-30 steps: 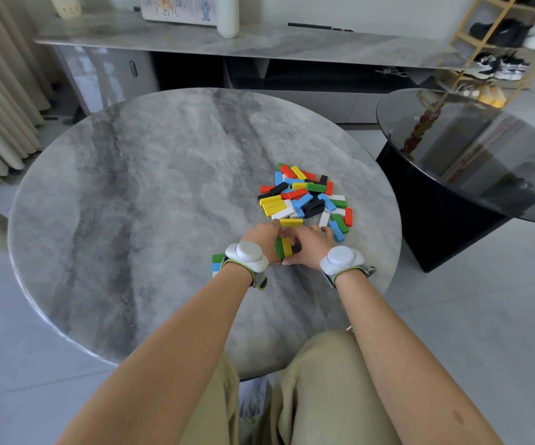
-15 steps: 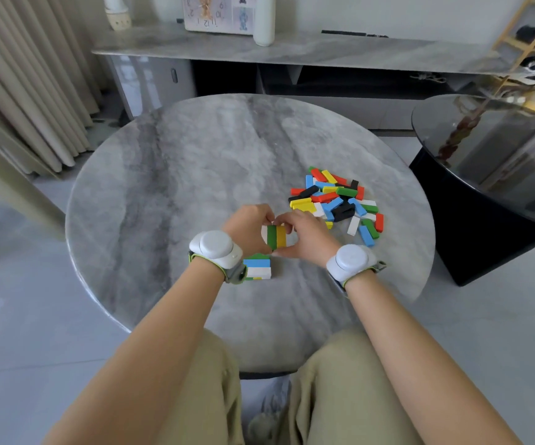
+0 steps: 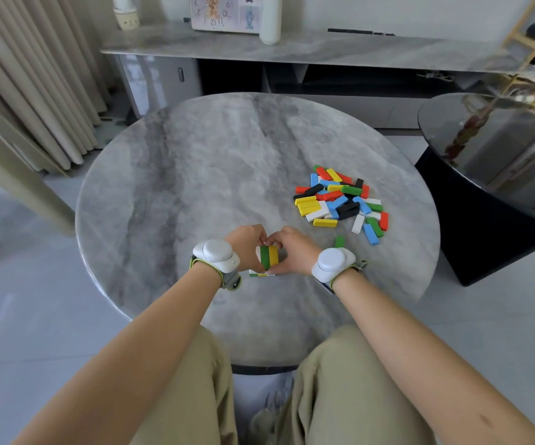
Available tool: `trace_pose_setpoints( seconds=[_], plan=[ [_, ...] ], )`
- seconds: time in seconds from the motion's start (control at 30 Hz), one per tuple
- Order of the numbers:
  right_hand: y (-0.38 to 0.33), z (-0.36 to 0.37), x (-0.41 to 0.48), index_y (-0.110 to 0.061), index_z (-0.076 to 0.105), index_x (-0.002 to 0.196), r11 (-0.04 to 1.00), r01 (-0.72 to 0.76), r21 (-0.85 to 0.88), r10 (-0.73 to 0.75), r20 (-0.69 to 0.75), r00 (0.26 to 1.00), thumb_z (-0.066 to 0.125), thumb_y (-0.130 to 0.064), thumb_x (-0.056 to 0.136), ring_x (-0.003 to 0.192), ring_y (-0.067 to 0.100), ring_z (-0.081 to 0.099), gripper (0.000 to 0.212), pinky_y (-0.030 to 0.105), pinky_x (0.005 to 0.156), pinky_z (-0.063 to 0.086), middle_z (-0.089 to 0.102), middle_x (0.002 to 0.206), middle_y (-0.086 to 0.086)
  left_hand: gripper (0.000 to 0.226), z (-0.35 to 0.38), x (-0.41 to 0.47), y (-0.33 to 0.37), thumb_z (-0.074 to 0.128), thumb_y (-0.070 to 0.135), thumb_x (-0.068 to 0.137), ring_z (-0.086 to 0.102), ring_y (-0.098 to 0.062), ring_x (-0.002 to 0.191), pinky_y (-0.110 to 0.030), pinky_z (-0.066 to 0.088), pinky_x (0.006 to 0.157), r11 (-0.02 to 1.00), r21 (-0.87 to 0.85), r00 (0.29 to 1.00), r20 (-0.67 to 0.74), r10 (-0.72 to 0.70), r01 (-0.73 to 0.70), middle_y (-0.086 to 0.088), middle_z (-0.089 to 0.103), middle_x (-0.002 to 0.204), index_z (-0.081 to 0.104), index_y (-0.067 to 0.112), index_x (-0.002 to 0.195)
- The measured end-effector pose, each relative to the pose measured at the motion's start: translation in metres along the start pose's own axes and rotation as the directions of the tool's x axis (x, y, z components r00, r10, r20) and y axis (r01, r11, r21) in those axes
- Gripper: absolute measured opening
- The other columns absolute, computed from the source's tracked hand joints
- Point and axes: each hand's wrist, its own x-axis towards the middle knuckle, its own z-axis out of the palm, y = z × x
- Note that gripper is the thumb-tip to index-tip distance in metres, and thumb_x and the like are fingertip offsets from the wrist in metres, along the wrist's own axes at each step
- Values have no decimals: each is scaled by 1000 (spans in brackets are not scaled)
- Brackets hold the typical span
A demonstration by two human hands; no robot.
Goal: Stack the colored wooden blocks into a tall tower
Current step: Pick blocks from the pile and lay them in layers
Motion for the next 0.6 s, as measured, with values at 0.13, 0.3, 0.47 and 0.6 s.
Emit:
trace_pose_setpoints(
  seconds=[0.13,0.3,0.47,0.6],
  plan=[
    [0,0,0,-19,53,125,1000,5,-8,-5,-8,1000,78,-37,71,112,25,50,62,35,95,39,49,121,8,60,2,1,0,79,17,67,58,-24,106,-34,50,86,999,33,1000,-5,8,-8,-6,60,118,51,8,119],
    [0,5,4,-20,52,124,1000,3,-31,-4,-22,1000,78,-41,69,113,24,51,64,34,95,38,49,122,7,62,3,2,-5,81,16,65,58,-25,104,-37,50,87,999,45,1000,-6,13,-13,-7,60,117,50,8,118],
    [4,4,3,-22,39,133,997,-18,-70,20,27,999,79,-44,66,121,23,46,81,39,101,32,42,132,4,79,0,5,-7,82,22,64,52,-23,114,-36,48,92,992,123,999,29,30,-34,-4,52,127,40,15,131],
    [7,3,1,-25,34,137,996,-22,-83,25,29,999,79,-47,65,123,25,44,87,41,104,29,39,133,4,100,-3,6,-12,84,34,61,48,-23,122,-40,46,97,975,220,994,105,-12,-12,0,49,133,26,22,141]
  ],
)
